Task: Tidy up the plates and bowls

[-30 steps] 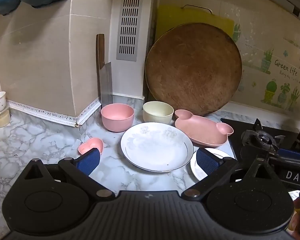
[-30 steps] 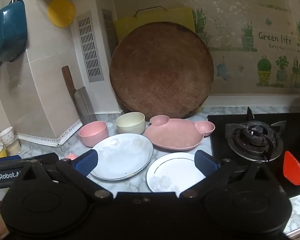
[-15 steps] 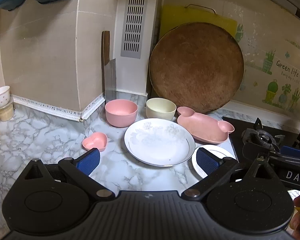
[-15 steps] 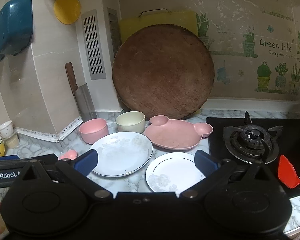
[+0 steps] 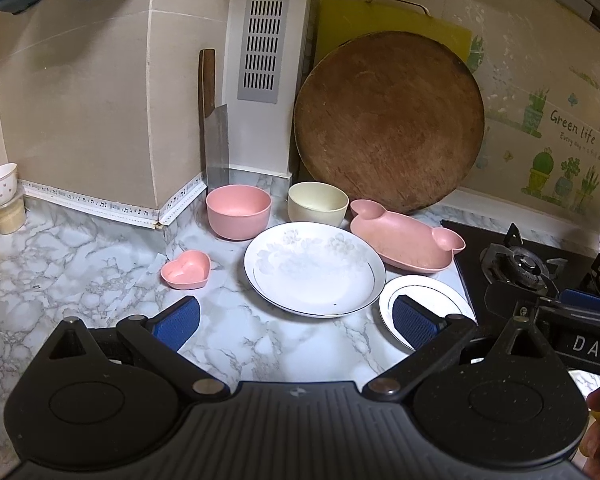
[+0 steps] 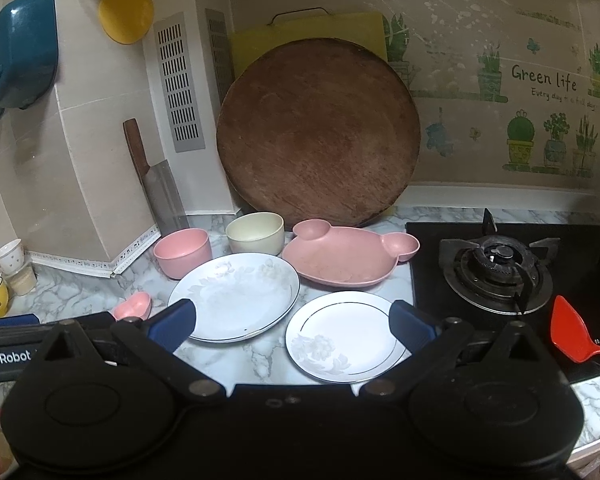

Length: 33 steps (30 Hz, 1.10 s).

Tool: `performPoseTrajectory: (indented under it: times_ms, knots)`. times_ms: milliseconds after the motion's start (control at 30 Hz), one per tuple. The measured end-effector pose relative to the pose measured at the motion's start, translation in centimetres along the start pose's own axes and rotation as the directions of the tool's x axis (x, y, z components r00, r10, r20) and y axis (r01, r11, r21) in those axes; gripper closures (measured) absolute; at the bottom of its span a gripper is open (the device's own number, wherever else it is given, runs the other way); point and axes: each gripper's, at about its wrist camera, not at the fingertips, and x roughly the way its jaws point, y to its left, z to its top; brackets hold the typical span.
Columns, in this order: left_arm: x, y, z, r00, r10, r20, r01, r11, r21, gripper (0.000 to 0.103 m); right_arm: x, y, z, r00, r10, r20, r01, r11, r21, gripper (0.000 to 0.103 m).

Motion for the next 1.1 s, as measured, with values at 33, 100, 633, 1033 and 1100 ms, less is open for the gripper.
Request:
performPoseTrajectory:
  times_ms: [33,100,633,1033,1100]
  knots:
    - [0.02,-0.05,-0.03,1.0,-0.001,-0.002,0.001,1.0,0.0,0.0,-0.02,-0.07,0.03,1.0,0.002,-0.003,-0.001,1.0,0.002,0.0]
    - [0.03,-0.09,-0.02,1.0,-0.004,-0.007,0.004,1.0,-0.001,0.0,-0.12,-0.22,0.01,1.0,0.0,-0.006,0.0,1.0,0.004,0.0]
    - [-0.19,-0.49,-0.25,1.0,-0.012,-0.012,0.012,1.0,-0.002,0.0,-0.79,-0.54,0.39,1.0,-0.003,0.011,0.003,1.0,-0.013,0.0]
    - [-0.83,-0.9,-0.02,1.0,-0.001,0.008,0.001,1.0,0.004,0.0,-0.98,-0.57,0.5,1.0,0.006,0.029,-0.005,1.0,-0.029,0.0]
    - [-0.84,-0.81,0.0,1.0,-0.002,0.009,0.002,1.0,0.003,0.0,-0.97,-0.54,0.47,1.0,0.006,0.031,-0.005,1.0,-0.028,0.0]
